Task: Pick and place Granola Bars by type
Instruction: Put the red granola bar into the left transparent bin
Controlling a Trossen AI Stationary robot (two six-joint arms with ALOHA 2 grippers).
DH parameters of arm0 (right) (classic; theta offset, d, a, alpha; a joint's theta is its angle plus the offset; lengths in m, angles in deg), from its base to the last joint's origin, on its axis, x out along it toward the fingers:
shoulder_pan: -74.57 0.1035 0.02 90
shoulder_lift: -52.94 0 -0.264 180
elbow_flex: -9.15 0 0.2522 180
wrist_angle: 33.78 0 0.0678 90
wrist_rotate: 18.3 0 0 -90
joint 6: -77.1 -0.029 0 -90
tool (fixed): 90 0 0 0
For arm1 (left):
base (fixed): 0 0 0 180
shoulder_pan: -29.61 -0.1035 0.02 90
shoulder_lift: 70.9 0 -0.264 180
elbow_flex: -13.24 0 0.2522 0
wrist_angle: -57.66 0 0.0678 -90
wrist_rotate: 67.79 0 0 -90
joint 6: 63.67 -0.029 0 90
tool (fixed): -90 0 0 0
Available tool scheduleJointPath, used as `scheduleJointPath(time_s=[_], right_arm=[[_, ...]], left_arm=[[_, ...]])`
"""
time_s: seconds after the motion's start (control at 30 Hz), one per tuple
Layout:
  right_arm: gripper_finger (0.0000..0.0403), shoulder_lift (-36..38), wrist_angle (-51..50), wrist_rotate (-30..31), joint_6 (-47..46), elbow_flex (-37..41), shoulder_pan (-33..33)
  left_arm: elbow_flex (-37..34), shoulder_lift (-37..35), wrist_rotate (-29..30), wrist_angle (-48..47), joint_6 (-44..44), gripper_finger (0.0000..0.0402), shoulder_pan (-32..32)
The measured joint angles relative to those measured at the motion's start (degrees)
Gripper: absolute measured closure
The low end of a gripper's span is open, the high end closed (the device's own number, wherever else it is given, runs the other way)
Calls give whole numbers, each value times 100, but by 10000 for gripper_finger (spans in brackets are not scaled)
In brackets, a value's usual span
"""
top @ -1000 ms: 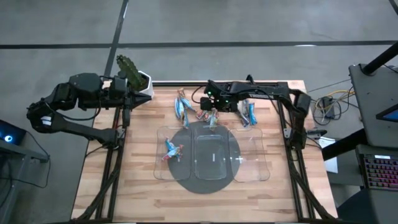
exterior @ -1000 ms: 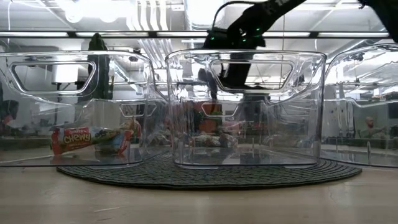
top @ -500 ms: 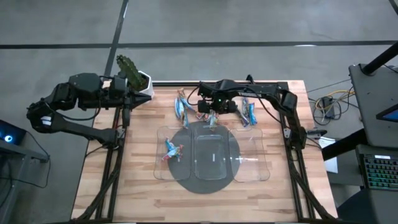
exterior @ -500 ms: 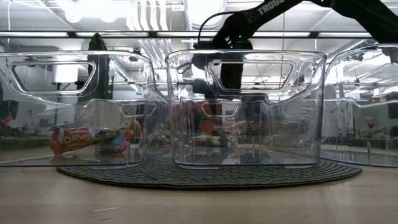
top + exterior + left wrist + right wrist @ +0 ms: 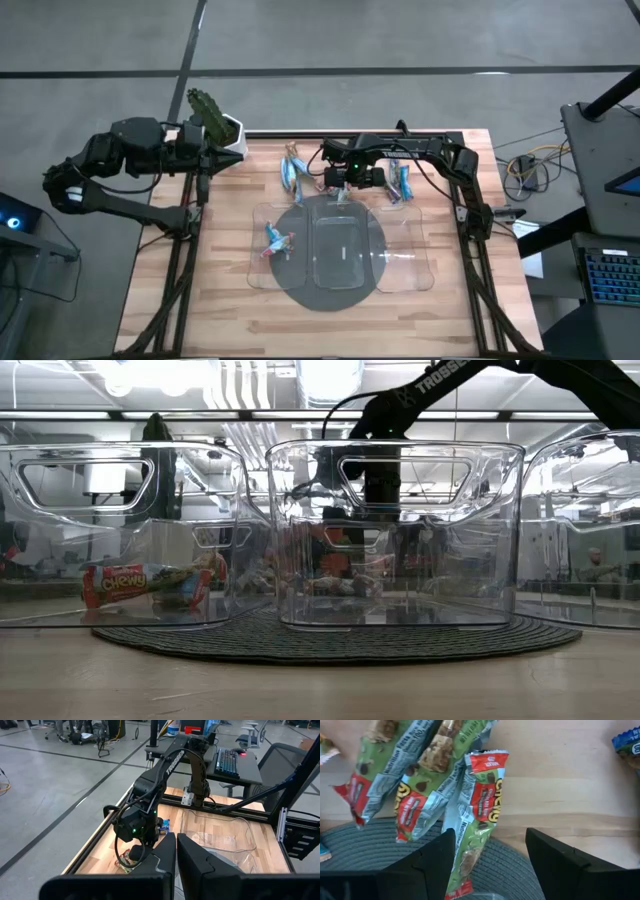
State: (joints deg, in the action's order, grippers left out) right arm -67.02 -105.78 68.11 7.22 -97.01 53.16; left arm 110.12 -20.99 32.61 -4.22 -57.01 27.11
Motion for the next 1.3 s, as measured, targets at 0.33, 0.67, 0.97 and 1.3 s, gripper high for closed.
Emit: scheduleJointPath(time_s=[0.33,0.67,0.97,1.3], right_arm=[[172,-25,229,27,-51,81,2],[172,-304,372,-137,-130,90,27],[172,-301,415,-75,-77,87,20],[177,-431,497,-121,-71,79,35]], left_arm=[[0,9,0,0,2,402,2],[0,11,0,0,76,402,0],[0,11,-1,2,83,402,1],[0,11,0,4,89,402,0]])
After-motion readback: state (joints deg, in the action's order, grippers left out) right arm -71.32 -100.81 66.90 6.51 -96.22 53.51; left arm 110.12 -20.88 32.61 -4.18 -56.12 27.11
